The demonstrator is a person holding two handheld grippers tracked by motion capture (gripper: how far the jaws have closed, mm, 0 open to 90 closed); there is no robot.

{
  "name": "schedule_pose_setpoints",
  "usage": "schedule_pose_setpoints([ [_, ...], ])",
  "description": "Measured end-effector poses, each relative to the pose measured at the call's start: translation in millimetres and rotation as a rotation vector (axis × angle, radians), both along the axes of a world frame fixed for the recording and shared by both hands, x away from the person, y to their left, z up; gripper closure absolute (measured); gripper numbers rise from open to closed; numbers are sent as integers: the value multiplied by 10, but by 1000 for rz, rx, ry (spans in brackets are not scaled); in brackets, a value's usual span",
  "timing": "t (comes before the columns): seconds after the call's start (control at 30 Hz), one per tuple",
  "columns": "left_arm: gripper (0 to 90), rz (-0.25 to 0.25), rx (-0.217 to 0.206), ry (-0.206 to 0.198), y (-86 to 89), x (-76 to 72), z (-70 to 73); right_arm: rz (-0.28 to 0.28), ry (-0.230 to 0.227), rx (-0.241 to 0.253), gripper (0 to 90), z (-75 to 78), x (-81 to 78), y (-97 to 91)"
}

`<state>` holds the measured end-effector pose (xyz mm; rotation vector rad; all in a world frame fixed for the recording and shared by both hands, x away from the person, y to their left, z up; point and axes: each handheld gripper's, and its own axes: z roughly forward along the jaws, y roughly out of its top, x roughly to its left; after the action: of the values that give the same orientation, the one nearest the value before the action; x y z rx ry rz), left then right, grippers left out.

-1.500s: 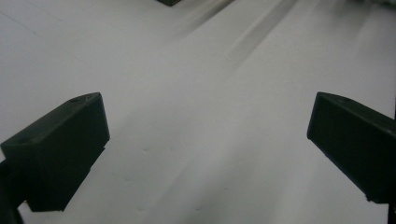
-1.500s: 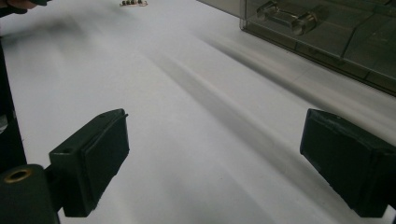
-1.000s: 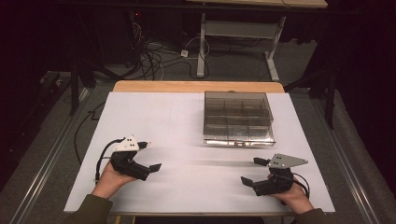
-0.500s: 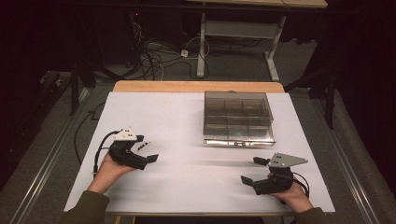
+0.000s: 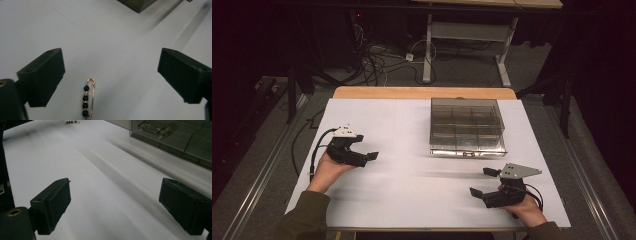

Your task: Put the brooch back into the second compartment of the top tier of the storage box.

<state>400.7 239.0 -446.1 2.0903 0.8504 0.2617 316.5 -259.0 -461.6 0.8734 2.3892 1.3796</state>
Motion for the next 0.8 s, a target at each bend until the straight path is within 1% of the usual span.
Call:
schedule_pose_setpoints([
  [0.03, 133, 0, -1, -1, 5, 16, -7, 0, -1, 0, 115, 0, 2, -1],
  [0.07, 136, 7, -1, 5, 8, 27, -17, -1, -2, -1, 115, 1, 2, -1],
  [0.23, 161, 38, 55, 12, 11, 65, -87, 0, -2, -1, 115, 1, -1, -1],
  [0.3, 180, 46, 62, 10, 14, 77, -100, 1, -2, 0, 116, 1, -1, -2],
  [0.4, 210, 52, 58, 24, 37, 101, -119, 4, -4, -3, 117, 1, 0, 3],
  [0.43, 212, 61, 55, 29, 43, 109, -130, 4, -4, -4, 117, 0, -1, 3],
  [0.53, 252, 61, 48, 47, 74, 131, -148, 7, -5, -5, 118, 1, -4, 4],
  [0.7, 317, 77, 55, 58, 107, 135, -166, 3, -7, -6, 119, 1, -2, -3],
  [0.8, 376, 85, 52, 67, 138, 137, -176, 1, -9, -6, 120, 2, -1, -11],
])
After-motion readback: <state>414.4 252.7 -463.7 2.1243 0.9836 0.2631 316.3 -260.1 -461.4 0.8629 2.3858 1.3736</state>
